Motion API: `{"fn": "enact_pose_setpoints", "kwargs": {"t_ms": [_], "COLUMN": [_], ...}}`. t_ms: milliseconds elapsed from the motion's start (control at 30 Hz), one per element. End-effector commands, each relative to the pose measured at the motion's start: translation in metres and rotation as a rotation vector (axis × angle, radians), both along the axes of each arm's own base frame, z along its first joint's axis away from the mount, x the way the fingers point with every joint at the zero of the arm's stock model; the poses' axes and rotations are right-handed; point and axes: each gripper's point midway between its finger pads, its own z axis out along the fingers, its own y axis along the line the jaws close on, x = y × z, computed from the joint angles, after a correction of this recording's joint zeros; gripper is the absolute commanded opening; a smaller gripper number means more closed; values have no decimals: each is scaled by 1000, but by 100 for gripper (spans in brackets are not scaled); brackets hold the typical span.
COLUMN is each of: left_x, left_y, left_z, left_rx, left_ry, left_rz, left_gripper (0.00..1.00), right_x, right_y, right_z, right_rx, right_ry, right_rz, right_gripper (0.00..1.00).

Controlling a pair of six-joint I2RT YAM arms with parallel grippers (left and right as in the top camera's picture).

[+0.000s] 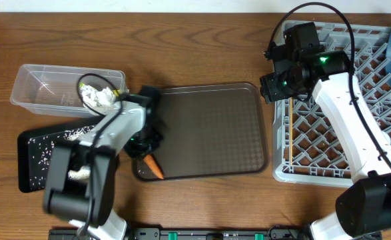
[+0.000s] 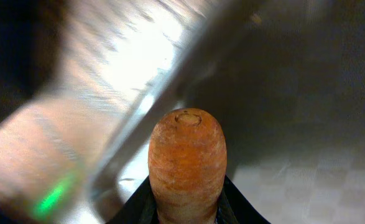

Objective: Sort waste into correct bins and load items into the dishwasher rack
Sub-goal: 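Carry the carrot left and drop it onto the black rice tray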

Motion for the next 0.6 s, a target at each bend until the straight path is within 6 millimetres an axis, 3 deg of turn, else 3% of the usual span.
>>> {"fn": "enact_pose_setpoints", "kwargs": {"t_ms": [0, 267, 567], "left_x": [5, 8, -6], "left_y": [23, 105, 184], "left_z": [32, 89, 81], "left_rx": [37, 233, 297], "left_ry": [-103, -307, -296], "left_rz": [6, 145, 445], "left_gripper": [8, 17, 17], "right_x": [0, 0, -4], "right_y": [-1, -1, -2], "right_z": [-1, -1, -3], "right_rx": [-14, -14, -17], "right_ry": [0, 0, 16], "right_rz": [10, 10, 10], "right_gripper": [61, 61, 59]}}
